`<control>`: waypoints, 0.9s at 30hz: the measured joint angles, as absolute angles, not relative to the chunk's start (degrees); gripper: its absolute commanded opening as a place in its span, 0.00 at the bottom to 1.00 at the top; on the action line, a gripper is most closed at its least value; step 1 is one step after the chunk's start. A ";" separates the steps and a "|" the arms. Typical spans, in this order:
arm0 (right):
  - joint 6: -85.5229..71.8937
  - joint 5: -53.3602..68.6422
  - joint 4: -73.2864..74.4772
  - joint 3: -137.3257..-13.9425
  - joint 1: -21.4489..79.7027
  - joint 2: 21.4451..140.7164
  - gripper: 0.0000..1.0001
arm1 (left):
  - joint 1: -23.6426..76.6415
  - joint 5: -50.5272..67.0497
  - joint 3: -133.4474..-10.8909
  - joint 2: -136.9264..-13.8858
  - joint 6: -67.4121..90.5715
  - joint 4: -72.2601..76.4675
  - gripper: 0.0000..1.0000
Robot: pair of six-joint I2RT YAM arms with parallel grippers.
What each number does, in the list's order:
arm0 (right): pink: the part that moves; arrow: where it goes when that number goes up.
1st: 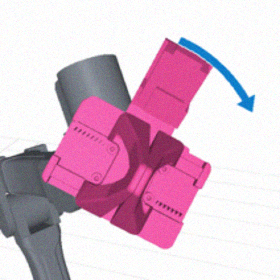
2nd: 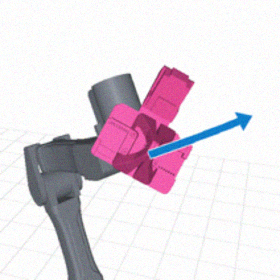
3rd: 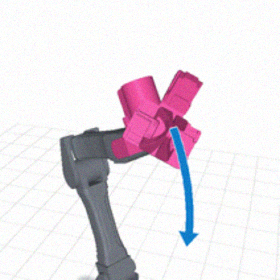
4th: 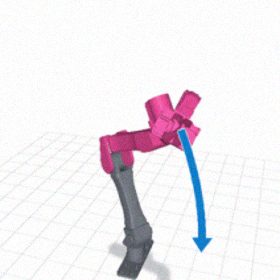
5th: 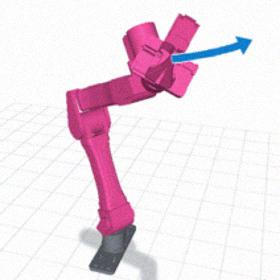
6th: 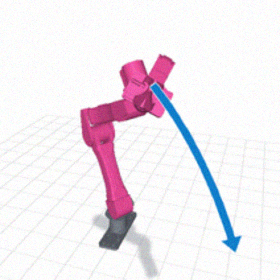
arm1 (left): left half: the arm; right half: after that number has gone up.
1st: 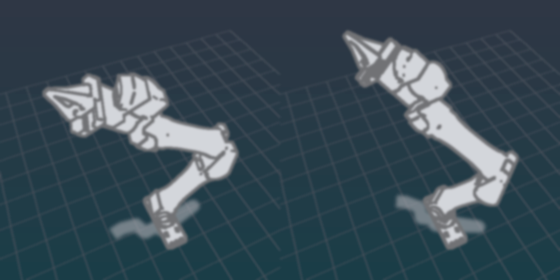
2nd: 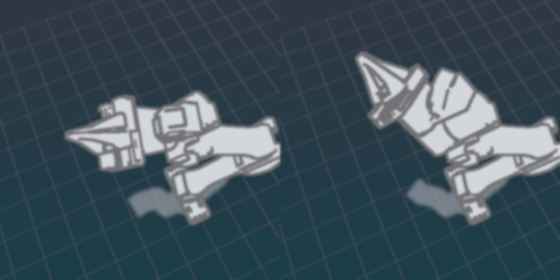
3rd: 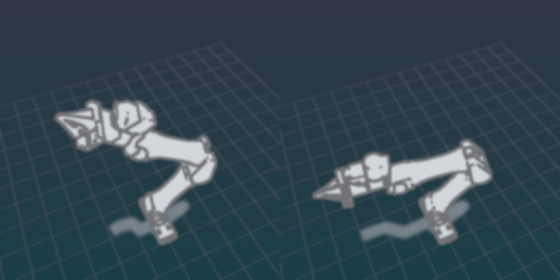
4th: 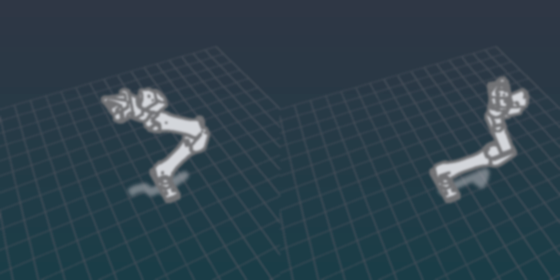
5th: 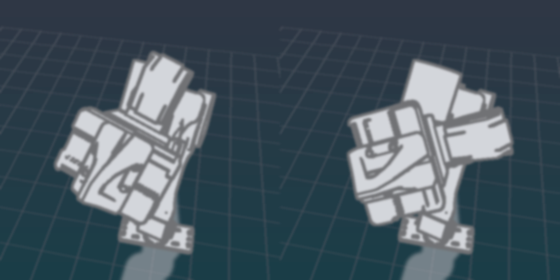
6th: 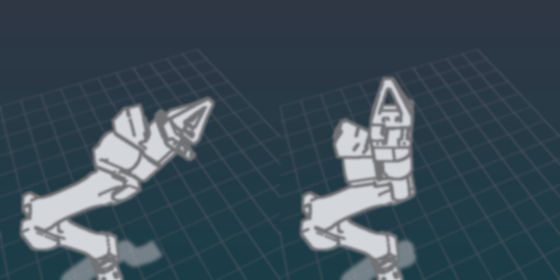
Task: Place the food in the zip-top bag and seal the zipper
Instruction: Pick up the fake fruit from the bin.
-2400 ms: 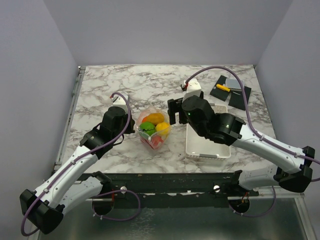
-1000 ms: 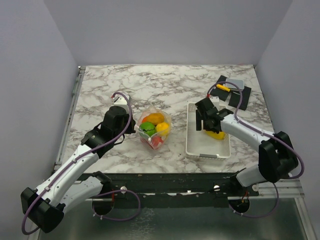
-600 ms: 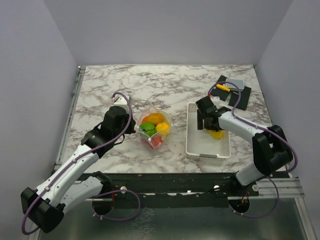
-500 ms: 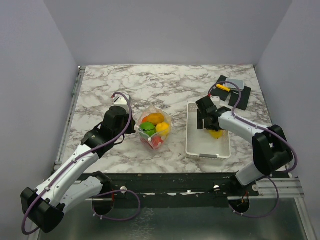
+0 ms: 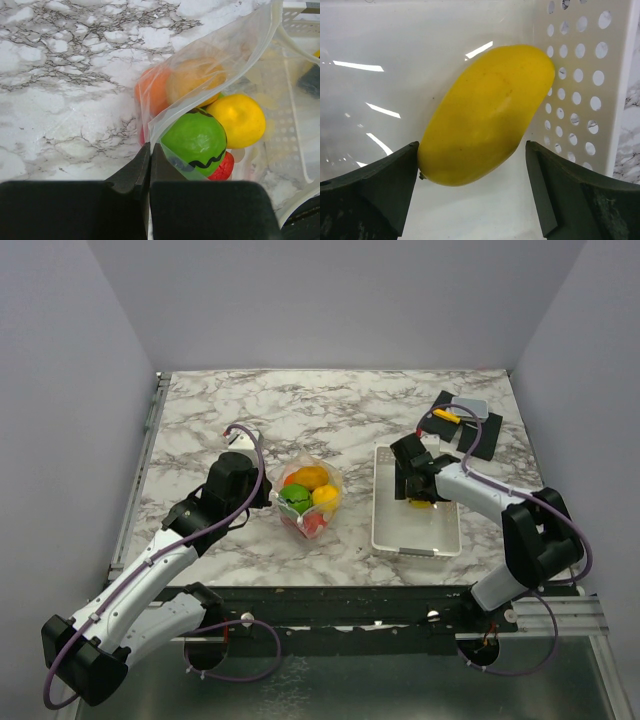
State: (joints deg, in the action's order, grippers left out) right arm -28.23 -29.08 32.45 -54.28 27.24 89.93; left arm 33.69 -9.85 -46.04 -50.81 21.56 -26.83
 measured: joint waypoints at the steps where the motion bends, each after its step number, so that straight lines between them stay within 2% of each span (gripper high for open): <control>1: -28.51 -29.12 32.45 -54.28 27.24 90.21 0.90 | 33.69 -9.85 -46.04 -50.81 21.56 -26.85 0.00; 19: -32.49 -30.26 32.45 -57.34 24.97 94.19 0.89 | 33.69 -9.69 -46.04 -50.78 21.56 -26.83 0.00; 27: -32.53 -30.28 32.18 -58.00 23.77 95.85 0.77 | 33.69 -9.63 -46.04 -50.81 21.56 -26.83 0.00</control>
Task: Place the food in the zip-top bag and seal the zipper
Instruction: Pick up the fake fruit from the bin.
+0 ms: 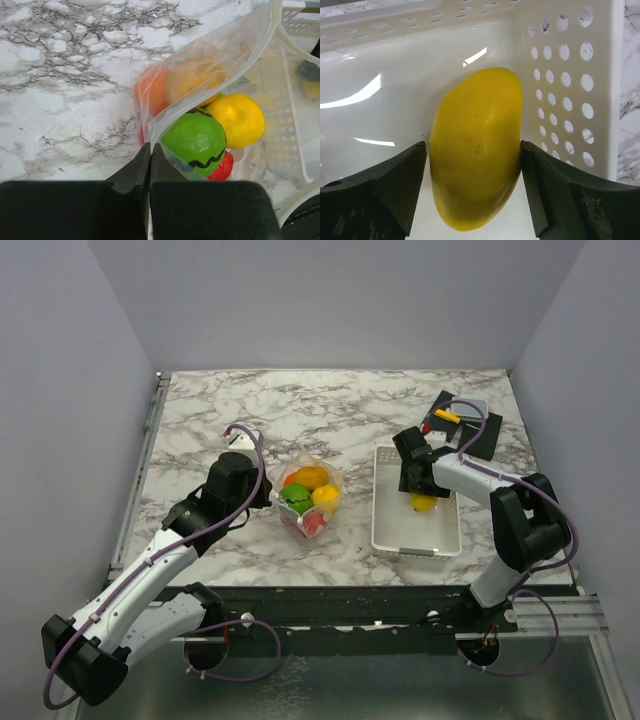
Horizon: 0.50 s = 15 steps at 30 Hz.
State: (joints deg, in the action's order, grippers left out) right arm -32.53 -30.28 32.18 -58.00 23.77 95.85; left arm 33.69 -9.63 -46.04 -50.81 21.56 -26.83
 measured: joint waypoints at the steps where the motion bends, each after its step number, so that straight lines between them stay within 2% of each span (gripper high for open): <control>1: -32.49 -30.30 32.16 -58.00 23.73 96.01 0.75 | 33.69 -9.63 -46.04 -50.81 21.56 -26.83 0.00; 7: -32.27 -30.41 31.38 -58.00 23.62 96.12 0.54 | 33.69 -9.63 -46.04 -50.81 21.56 -26.83 0.00; 15: -31.44 -30.28 31.11 -58.00 23.62 94.89 0.33 | 33.69 -9.61 -46.04 -51.07 21.56 -26.83 0.00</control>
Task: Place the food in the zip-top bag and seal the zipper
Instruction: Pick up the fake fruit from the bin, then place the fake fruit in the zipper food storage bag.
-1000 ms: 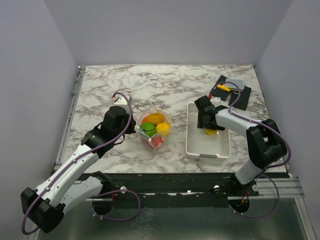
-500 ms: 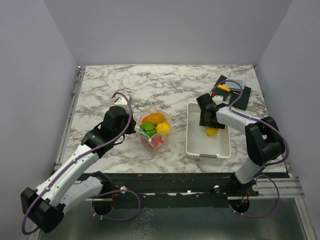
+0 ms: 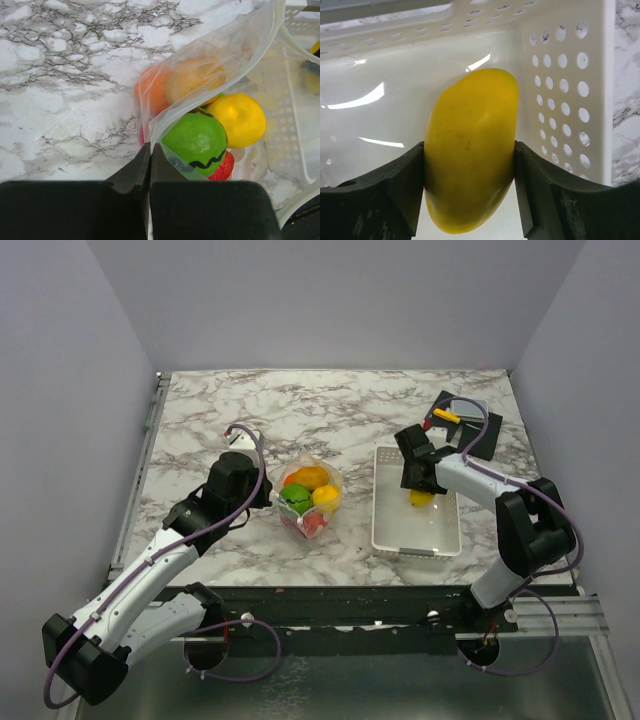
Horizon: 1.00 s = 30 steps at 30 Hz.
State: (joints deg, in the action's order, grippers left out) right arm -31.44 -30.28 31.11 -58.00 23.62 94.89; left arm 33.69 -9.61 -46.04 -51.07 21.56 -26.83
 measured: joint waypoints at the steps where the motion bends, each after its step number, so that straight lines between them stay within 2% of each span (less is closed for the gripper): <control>1: -31.29 -30.22 31.11 -58.00 23.62 94.19 0.32 | 33.69 -9.61 -46.04 -51.11 21.54 -26.83 0.00; 17: -27.00 -20.47 29.17 -58.67 25.10 75.00 0.27 | 33.69 -9.39 -46.04 -51.13 21.54 -26.83 0.00; 30: -21.85 -14.44 28.93 -68.99 40.88 71.20 0.28 | 33.69 -8.97 -46.04 -51.13 21.52 -26.83 0.00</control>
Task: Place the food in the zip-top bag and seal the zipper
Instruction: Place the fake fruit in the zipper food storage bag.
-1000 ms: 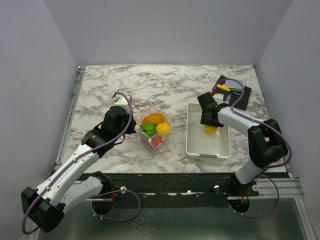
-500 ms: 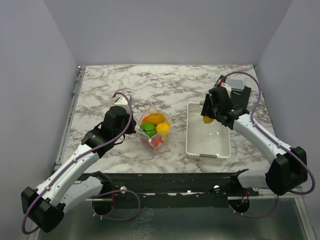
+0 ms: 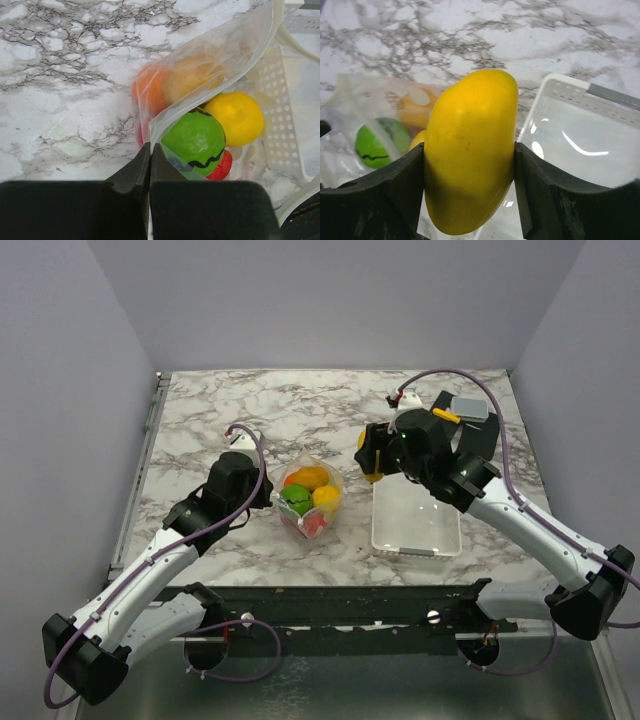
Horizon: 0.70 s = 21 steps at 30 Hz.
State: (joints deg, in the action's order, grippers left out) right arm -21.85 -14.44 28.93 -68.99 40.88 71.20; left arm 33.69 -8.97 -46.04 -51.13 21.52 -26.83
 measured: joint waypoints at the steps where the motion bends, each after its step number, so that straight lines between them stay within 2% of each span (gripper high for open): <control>1: -21.34 -14.24 28.91 -69.73 42.26 71.20 0.28 | 33.69 -8.93 -46.04 -51.13 21.52 -26.83 0.00; 10: -17.47 -10.63 28.23 -76.27 51.09 72.73 0.32 | 33.69 -8.71 -46.04 -51.27 21.52 -26.83 0.00; 21: -14.66 -5.98 27.90 -80.68 57.08 81.30 0.32 | 33.69 -8.45 -46.04 -51.35 21.52 -26.83 0.00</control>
State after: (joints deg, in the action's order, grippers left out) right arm -14.66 -5.98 27.90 -80.68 57.08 81.30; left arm 33.69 -8.45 -46.04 -51.35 21.52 -26.83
